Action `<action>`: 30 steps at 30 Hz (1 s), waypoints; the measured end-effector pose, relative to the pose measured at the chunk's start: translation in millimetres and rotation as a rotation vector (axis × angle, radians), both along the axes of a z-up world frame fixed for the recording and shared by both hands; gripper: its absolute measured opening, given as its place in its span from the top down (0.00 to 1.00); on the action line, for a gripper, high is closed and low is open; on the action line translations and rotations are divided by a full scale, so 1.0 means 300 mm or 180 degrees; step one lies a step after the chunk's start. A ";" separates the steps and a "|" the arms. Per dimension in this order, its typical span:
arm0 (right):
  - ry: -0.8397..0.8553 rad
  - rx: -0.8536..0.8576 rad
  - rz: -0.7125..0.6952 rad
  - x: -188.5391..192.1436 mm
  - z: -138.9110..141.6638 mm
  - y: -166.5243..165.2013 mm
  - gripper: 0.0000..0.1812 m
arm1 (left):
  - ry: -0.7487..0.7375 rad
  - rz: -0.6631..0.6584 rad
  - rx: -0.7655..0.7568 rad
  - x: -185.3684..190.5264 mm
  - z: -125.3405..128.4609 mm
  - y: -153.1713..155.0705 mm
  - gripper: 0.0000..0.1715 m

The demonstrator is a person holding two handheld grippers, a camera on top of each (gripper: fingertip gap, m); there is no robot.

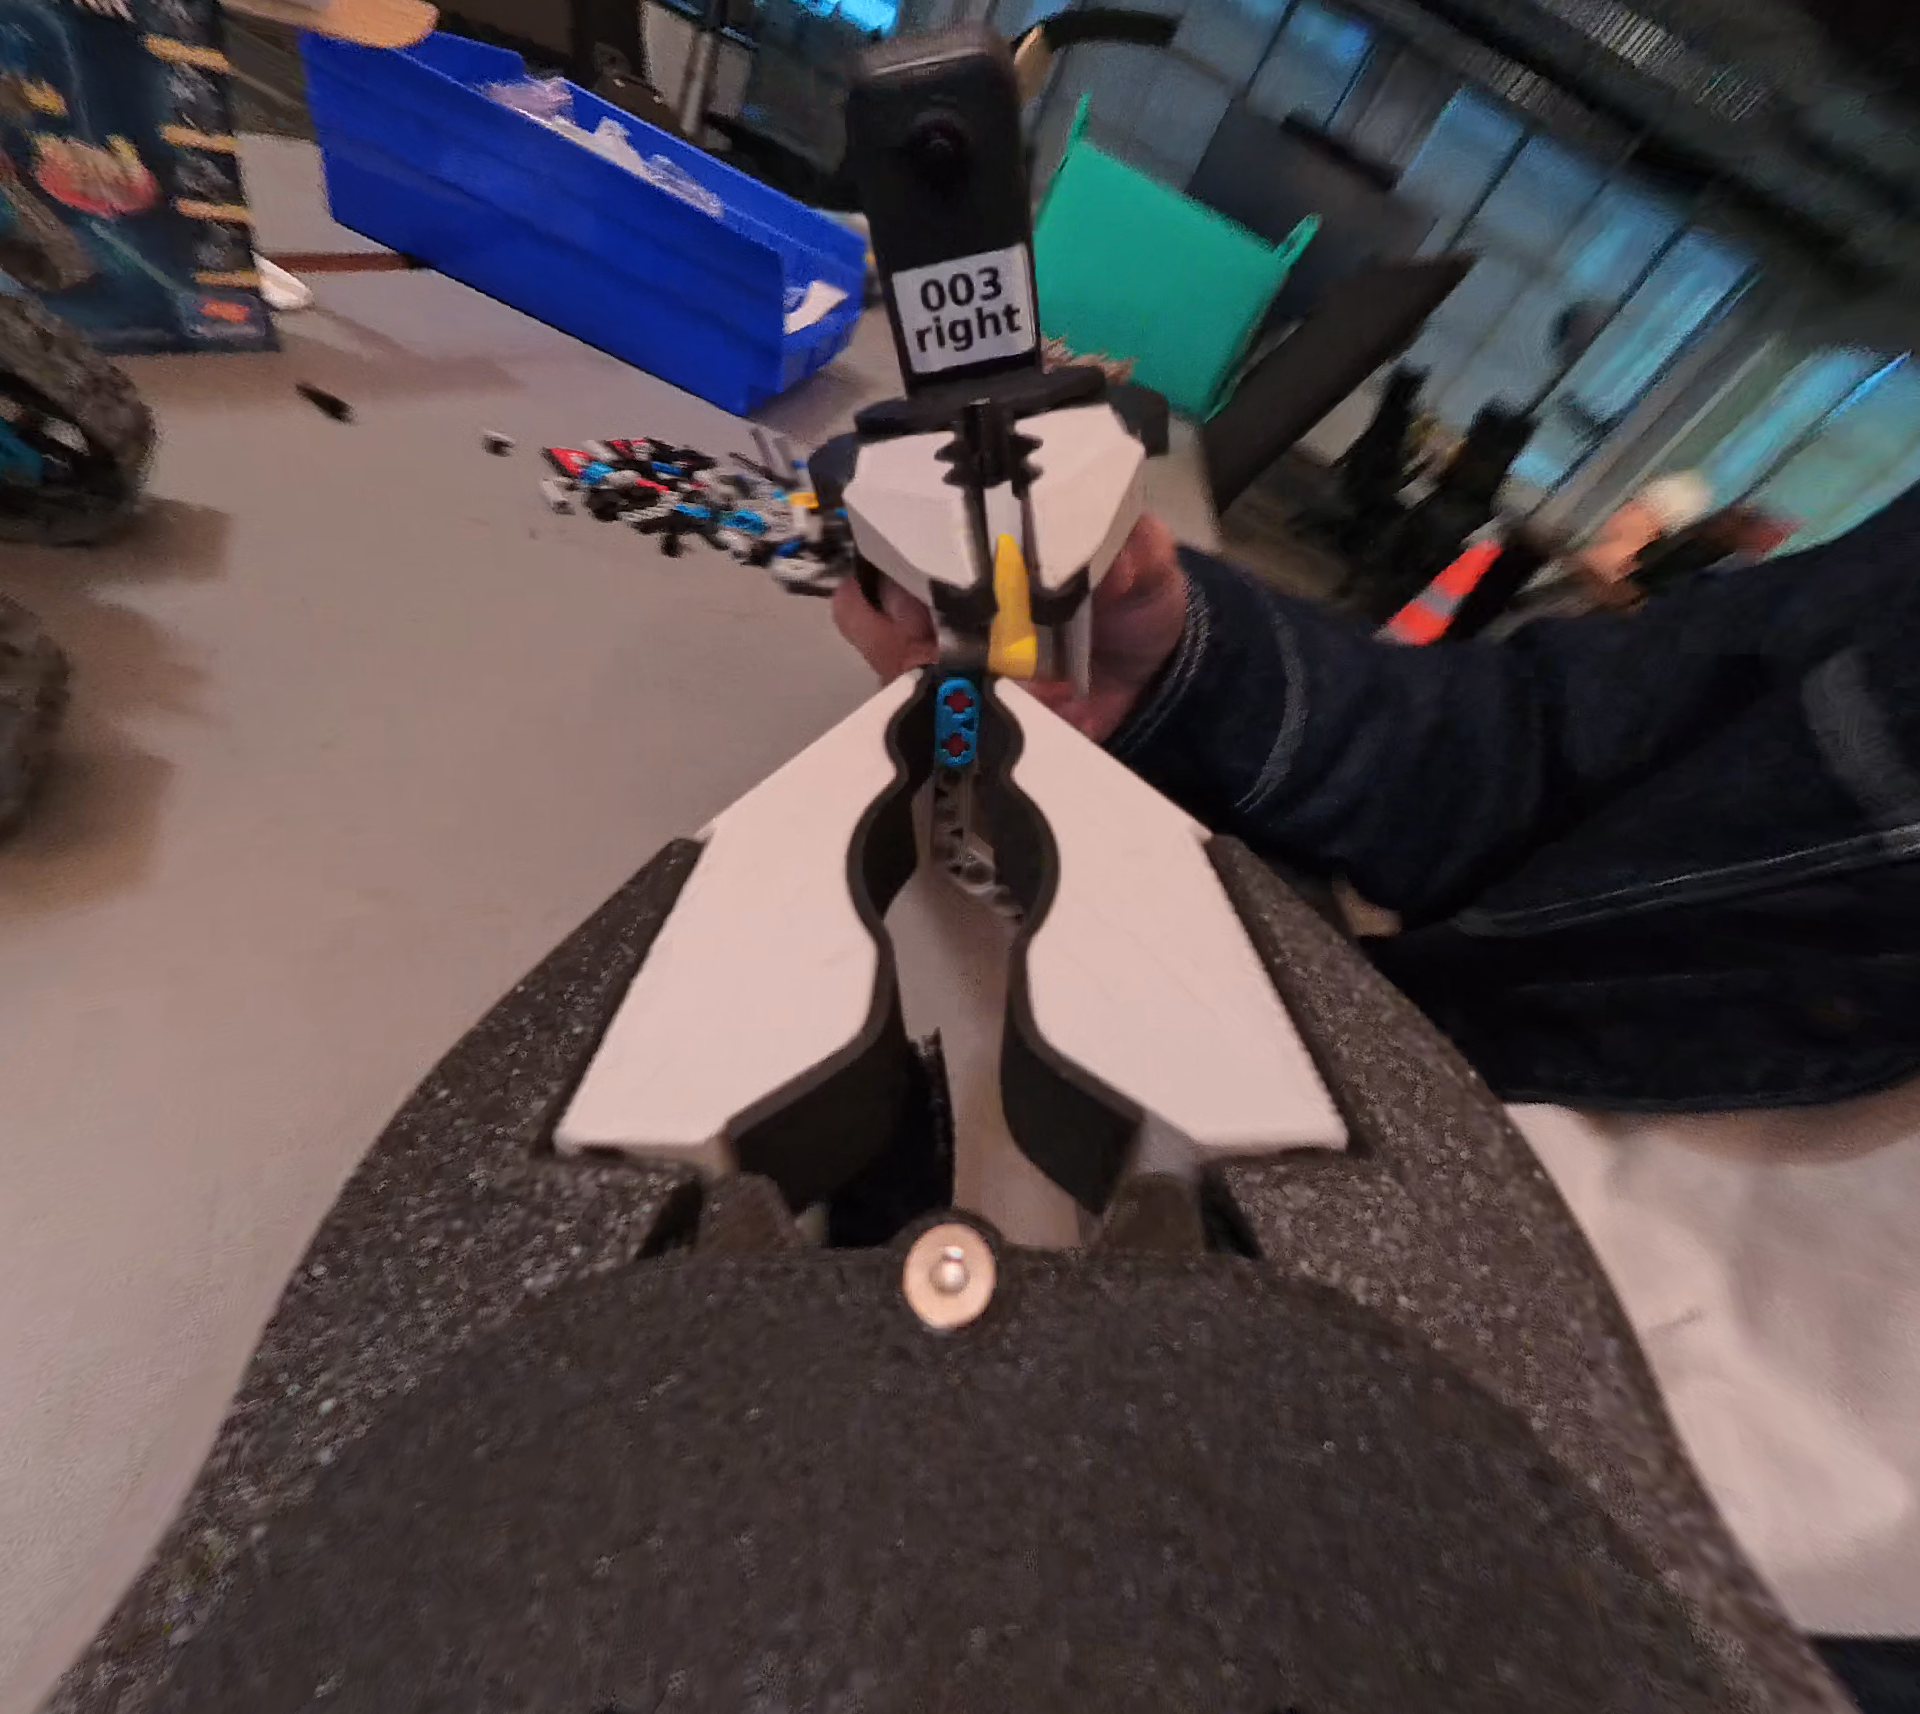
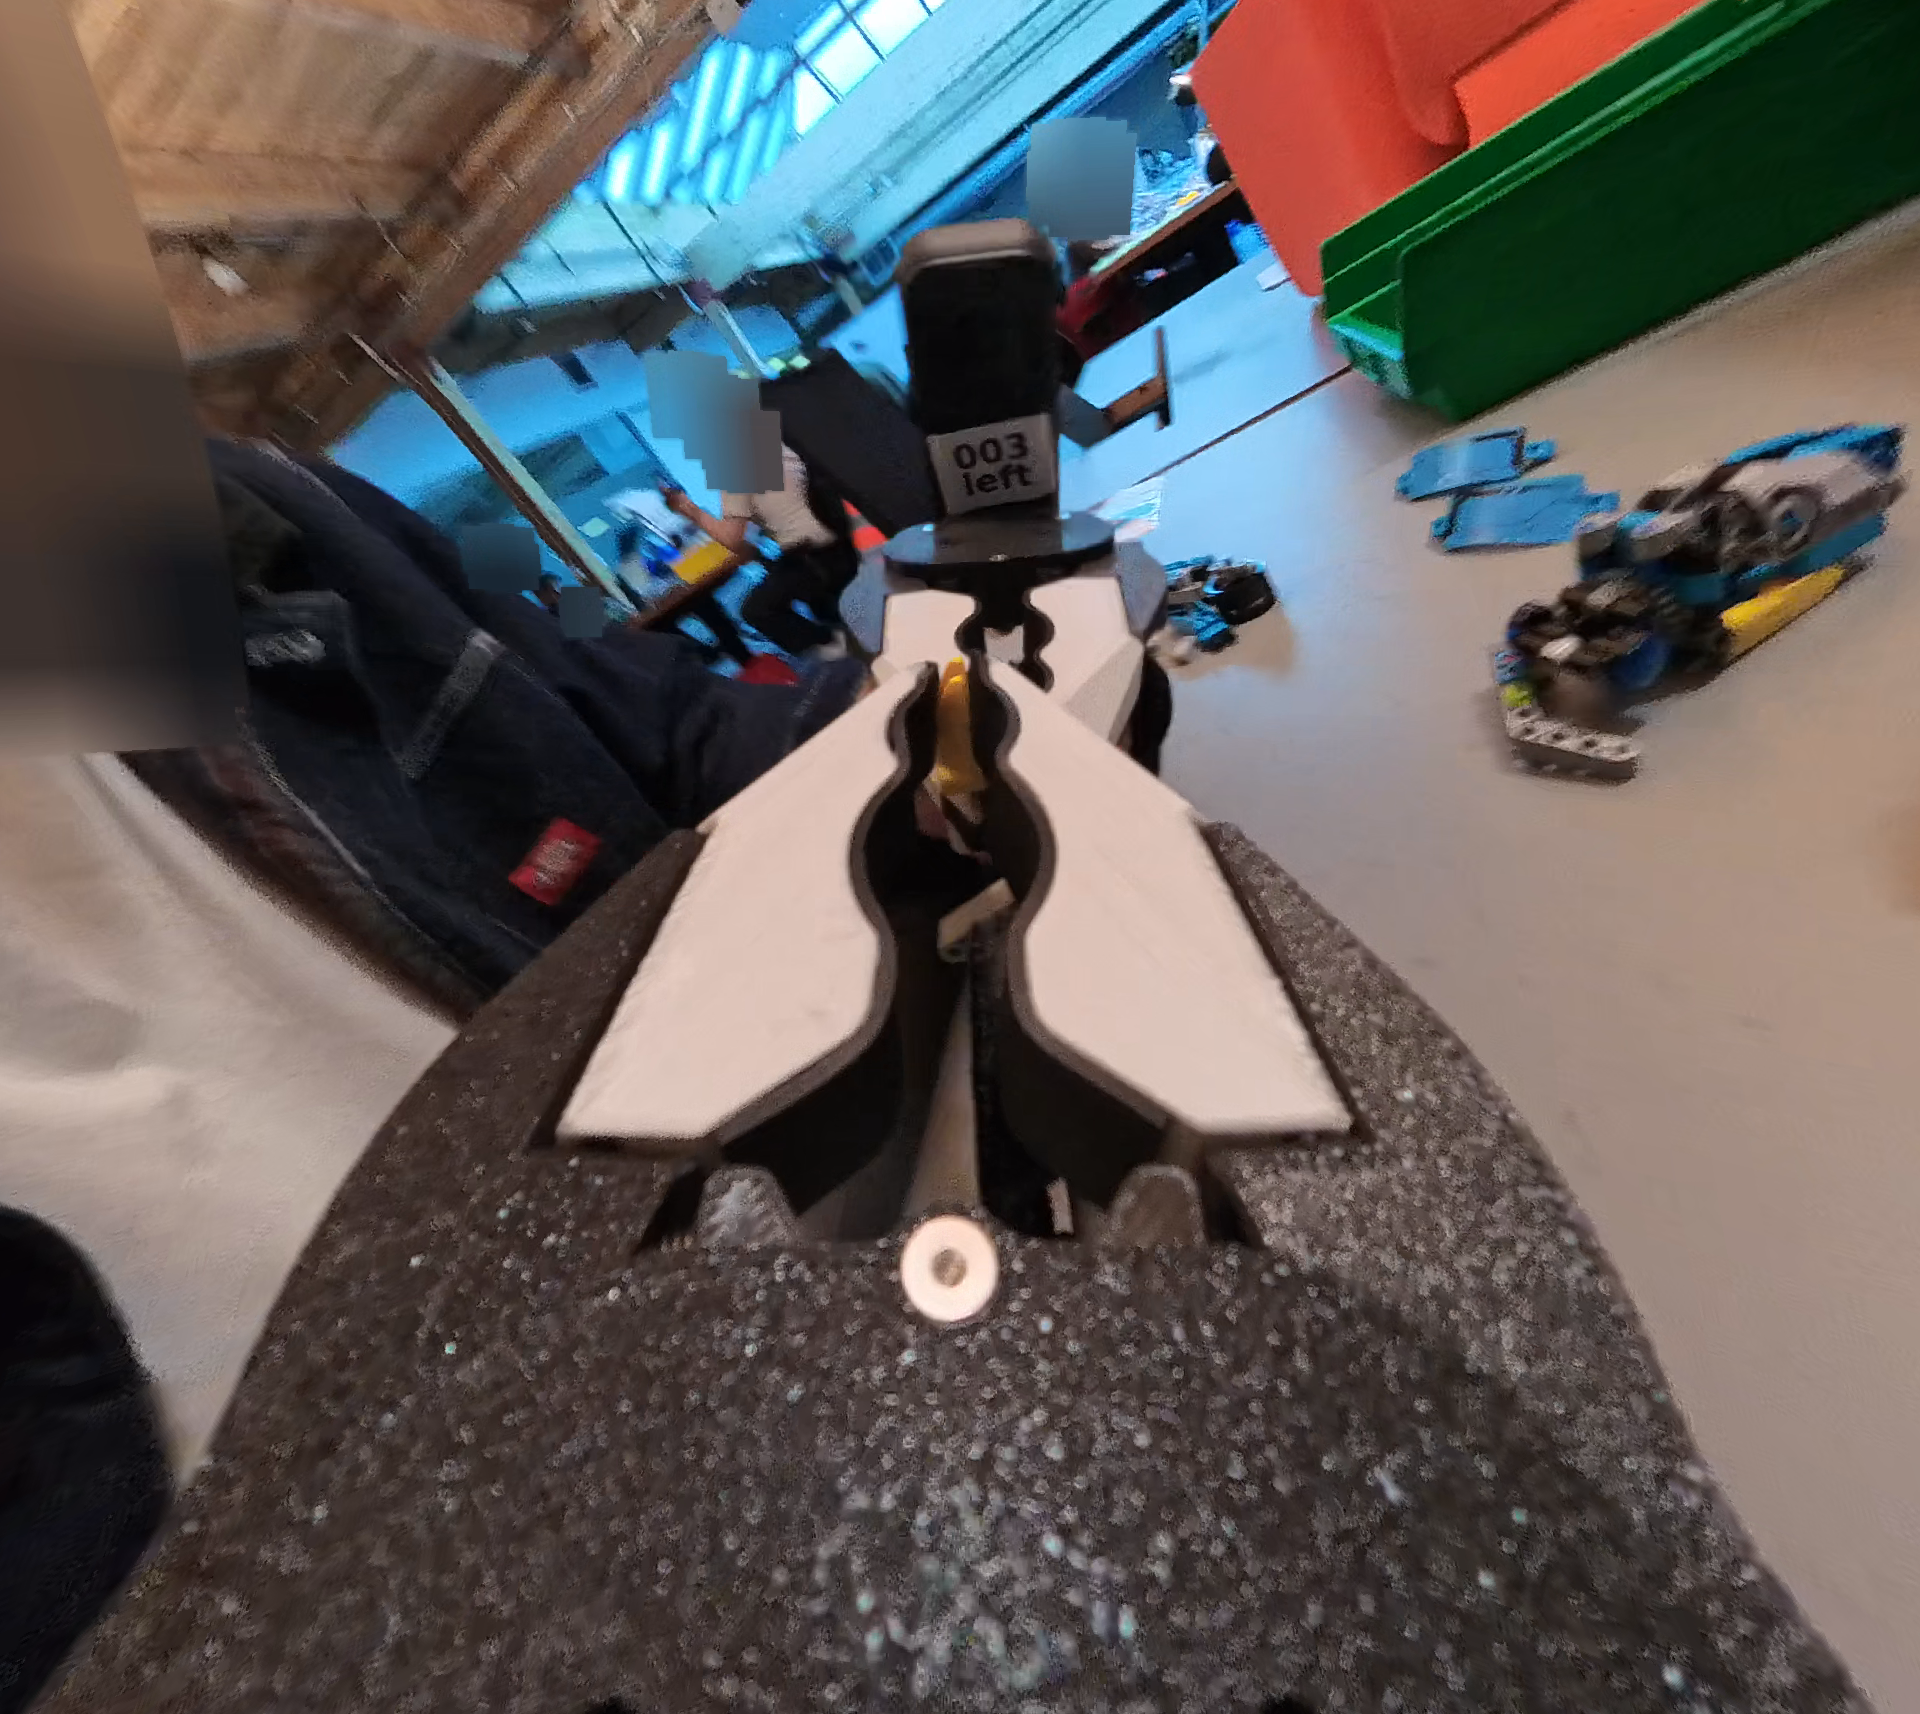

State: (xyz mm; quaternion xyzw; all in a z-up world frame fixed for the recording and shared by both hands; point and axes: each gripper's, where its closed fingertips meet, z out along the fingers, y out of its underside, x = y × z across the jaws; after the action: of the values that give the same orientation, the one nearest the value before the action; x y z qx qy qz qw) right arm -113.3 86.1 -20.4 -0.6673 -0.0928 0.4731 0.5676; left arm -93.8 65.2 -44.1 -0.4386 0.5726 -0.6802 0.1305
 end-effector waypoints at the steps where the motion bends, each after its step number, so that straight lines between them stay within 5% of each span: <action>1: -0.0178 0.0067 -0.0050 -0.001 0.000 -0.003 0.98 | 0.0058 -0.0067 -0.0207 -0.001 0.004 -0.003 0.97; 5: -0.0287 0.0044 -0.0035 -0.006 -0.012 -0.014 0.98 | 0.0273 -0.0142 -0.0831 0.009 0.003 0.003 0.97; 11: -0.0057 -0.0063 -0.0011 0.022 -0.016 -0.004 0.98 | 0.0204 -0.0046 -0.0333 0.010 -0.014 -0.011 0.97; 16: -0.0320 0.0030 -0.0770 0.133 0.005 0.025 0.89 | 0.0385 0.0310 -0.0220 0.033 -0.054 0.060 0.97; 24: -0.0534 -0.0273 -0.1712 0.102 -0.051 0.105 0.85 | -0.0032 0.1821 0.1751 0.060 -0.043 0.245 0.97; 30: -0.1294 -0.0149 -0.2253 0.102 -0.055 0.126 0.92 | -0.0146 0.2080 0.2287 0.055 -0.029 0.259 0.97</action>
State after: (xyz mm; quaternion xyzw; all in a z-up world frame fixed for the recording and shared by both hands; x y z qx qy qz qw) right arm -82.9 123.9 -36.8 -0.7507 0.0430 0.1090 0.6502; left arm -77.2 142.8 -52.9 -0.5076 0.6006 -0.3724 0.4930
